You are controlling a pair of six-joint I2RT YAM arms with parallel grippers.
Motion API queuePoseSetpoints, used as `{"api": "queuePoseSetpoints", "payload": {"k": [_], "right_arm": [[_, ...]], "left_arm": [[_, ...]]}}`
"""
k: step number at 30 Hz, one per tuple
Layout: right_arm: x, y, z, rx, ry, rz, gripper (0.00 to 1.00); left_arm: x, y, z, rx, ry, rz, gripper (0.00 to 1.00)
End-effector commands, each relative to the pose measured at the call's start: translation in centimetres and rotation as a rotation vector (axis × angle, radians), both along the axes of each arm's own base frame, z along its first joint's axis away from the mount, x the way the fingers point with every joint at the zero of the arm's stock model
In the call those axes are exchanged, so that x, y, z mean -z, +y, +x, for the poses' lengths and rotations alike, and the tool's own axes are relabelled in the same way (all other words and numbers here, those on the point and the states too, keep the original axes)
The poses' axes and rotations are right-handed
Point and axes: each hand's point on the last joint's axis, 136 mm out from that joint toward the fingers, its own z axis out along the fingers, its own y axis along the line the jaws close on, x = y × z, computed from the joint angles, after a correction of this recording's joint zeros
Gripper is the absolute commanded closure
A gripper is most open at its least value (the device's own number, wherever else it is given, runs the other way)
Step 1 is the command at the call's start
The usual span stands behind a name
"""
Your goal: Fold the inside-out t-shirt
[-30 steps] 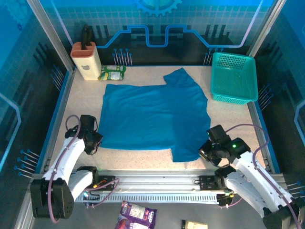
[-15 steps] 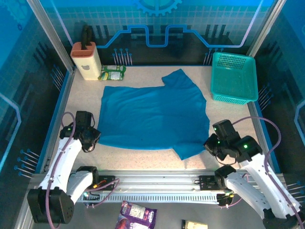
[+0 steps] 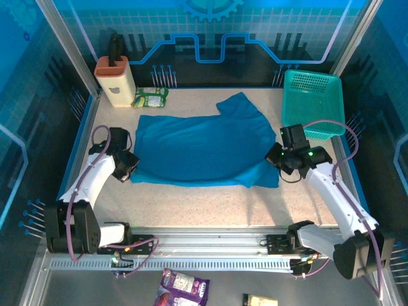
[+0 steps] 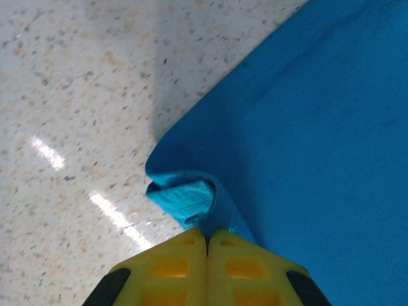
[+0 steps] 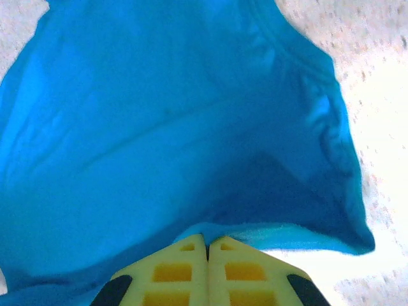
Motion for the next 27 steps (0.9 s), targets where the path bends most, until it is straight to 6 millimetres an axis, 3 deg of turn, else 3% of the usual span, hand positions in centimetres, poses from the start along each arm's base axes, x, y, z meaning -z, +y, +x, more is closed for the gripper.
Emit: {"api": "queuePoseSetpoints", "payload": {"k": [1,12,27], "right_arm": [[-1.6,0.3,3.6,-0.057,-0.106,0.007,1.0],[0.2,-0.2,7.8,-0.092,-0.096,-0.042,1.0],[1.0,-0.1,11.5,-0.149,-0.108,-0.055,1.0]], "left_arm": [[-0.2,-0.4,2.7,0.073,-0.034,-0.005,0.95],[2.0,0.1,8.0,0.167,0.025,0.03,0.94],[4.5,0.7,11.2,0.2,0.098,0.059,0.85]]}}
